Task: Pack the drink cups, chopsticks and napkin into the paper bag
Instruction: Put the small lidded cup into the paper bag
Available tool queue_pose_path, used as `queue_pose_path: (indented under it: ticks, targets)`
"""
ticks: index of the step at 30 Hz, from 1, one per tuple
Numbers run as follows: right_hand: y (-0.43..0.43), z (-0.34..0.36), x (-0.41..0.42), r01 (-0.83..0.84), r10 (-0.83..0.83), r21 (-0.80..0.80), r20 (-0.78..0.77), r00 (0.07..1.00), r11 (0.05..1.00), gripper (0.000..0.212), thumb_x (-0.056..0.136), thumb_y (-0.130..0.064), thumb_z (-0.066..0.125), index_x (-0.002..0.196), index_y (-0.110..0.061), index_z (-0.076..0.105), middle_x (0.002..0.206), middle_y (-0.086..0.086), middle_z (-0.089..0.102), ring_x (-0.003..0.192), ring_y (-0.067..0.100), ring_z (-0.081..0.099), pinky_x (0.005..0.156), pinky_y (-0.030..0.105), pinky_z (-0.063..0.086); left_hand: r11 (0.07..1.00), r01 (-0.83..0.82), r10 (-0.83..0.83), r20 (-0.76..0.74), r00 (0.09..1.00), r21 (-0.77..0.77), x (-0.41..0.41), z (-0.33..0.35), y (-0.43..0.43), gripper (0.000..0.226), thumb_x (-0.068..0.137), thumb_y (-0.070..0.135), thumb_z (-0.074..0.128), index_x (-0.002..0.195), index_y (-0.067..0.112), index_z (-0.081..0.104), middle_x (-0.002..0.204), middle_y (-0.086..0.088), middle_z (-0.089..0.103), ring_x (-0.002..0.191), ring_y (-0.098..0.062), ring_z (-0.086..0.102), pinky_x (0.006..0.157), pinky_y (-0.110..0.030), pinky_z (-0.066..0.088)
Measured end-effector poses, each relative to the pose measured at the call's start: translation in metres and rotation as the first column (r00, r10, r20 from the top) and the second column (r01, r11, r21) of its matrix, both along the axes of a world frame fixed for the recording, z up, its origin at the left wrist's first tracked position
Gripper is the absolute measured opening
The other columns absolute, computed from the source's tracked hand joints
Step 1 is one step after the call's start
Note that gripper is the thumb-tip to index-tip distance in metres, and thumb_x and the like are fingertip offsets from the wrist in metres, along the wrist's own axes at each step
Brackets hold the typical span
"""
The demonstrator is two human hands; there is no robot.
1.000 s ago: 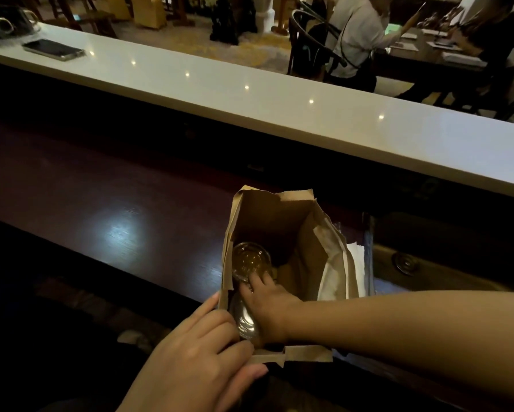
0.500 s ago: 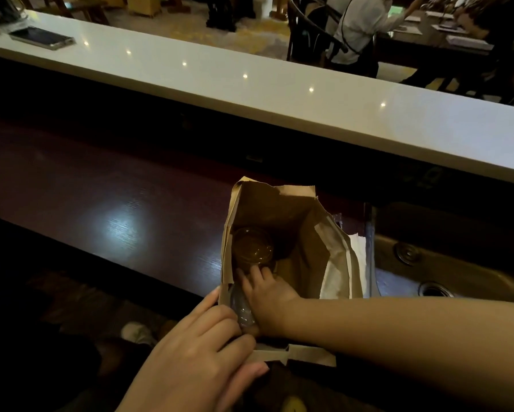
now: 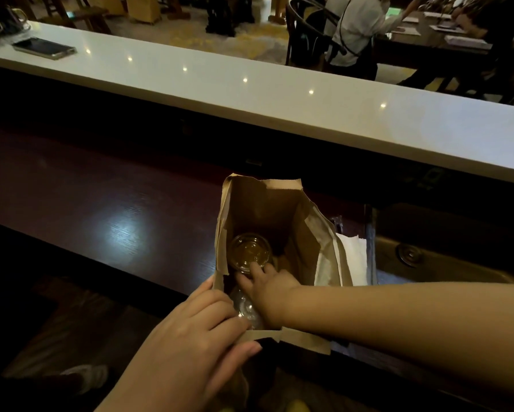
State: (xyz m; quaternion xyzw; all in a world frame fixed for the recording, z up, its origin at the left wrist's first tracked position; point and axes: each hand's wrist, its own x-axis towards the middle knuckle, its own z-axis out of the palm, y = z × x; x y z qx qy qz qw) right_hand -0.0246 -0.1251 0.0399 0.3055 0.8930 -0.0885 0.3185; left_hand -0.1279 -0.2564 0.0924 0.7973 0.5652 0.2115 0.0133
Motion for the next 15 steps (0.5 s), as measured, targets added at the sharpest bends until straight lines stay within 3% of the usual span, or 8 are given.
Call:
queue_pose_path:
  ticks: [9, 12, 15]
  targets:
    - [0.022, 0.053, 0.016, 0.001, 0.028, 0.137, -0.209, 0.977, 0.991, 0.094, 0.08, -0.04, 0.067, 0.149, -0.023, 0.006, 0.148, 0.013, 0.02, 0.132, 0.035, 0.029, 0.103, 0.046, 0.036, 0.997, -0.039, 0.042, 0.045, 0.998, -0.073, -0.007, 0.01, 0.016, 0.049, 0.094, 0.054, 0.024, 0.087, 0.03, 0.067, 0.084, 0.018, 0.063, 0.09, 0.003, 0.056, 0.102, -0.027, 0.033]
    - [0.029, 0.079, 0.028, 0.044, -0.008, 0.118, -0.289, 0.957, 0.992, 0.099, 0.075, -0.054, 0.065, 0.149, -0.023, 0.006, 0.147, 0.01, 0.022, 0.132, 0.032, 0.028, 0.104, 0.044, 0.036, 0.997, -0.045, 0.048, 0.039, 0.998, -0.067, -0.008, 0.019, 0.024, 0.052, 0.094, 0.055, 0.02, 0.084, 0.033, 0.066, 0.082, 0.02, 0.062, 0.089, 0.008, 0.05, 0.105, -0.023, 0.027]
    - [0.032, 0.104, 0.042, 0.092, -0.068, 0.041, -0.407, 0.911, 0.995, 0.093, 0.078, -0.05, 0.064, 0.149, -0.024, 0.01, 0.147, 0.007, 0.026, 0.134, 0.025, 0.028, 0.107, 0.038, 0.037, 0.996, -0.031, 0.035, 0.05, 0.998, -0.078, -0.008, 0.023, 0.031, 0.054, 0.093, 0.057, 0.017, 0.086, 0.034, 0.066, 0.083, 0.021, 0.062, 0.088, 0.008, 0.05, 0.107, -0.021, 0.024]
